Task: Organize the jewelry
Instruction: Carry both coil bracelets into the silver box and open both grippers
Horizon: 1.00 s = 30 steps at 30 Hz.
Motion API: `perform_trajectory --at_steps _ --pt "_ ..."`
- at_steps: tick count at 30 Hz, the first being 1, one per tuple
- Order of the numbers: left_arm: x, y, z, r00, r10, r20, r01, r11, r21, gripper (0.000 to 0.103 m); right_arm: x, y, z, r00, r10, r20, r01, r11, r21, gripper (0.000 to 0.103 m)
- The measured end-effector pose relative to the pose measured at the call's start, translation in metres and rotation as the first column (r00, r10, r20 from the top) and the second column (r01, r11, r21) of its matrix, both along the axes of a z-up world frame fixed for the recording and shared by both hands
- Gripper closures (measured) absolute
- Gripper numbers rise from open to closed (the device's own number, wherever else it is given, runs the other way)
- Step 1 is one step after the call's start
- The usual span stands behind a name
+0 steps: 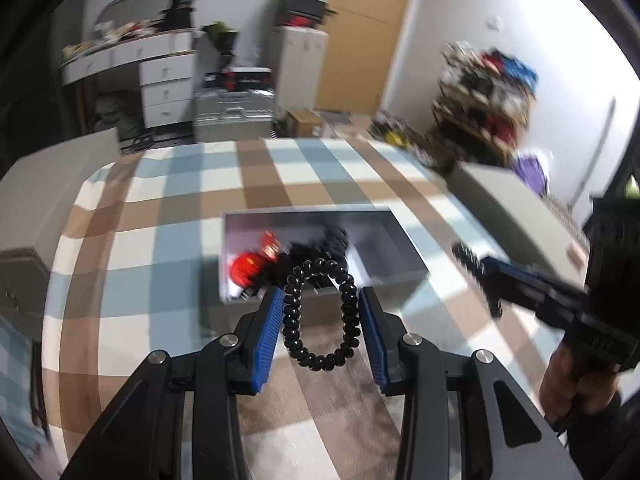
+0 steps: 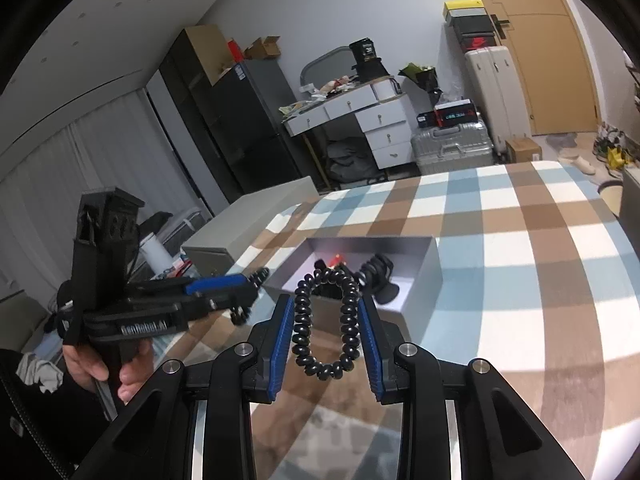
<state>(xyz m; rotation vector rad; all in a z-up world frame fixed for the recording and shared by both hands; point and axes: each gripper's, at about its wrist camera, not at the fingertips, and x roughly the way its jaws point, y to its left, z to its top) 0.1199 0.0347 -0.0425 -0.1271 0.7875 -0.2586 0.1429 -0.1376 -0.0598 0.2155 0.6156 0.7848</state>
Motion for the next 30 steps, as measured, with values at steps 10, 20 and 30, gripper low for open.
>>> perform_trajectory --at_steps 10,20,30 --pt "0.016 0.008 0.011 0.997 0.055 0.057 -0.054 0.998 -0.021 0.07 0.029 0.022 0.018 0.998 0.029 0.049 -0.029 1.0 0.007 0.071" --pt "0.052 0.013 -0.013 0.998 0.058 -0.012 -0.059 0.993 -0.104 0.07 0.06 0.05 0.006 0.999 0.016 0.035 -0.014 0.997 -0.071 0.071" --pt "0.06 0.013 -0.026 0.997 0.043 -0.068 -0.05 0.993 -0.107 0.07 0.077 0.063 -0.017 1.0 0.003 0.012 -0.001 0.989 -0.15 0.071"
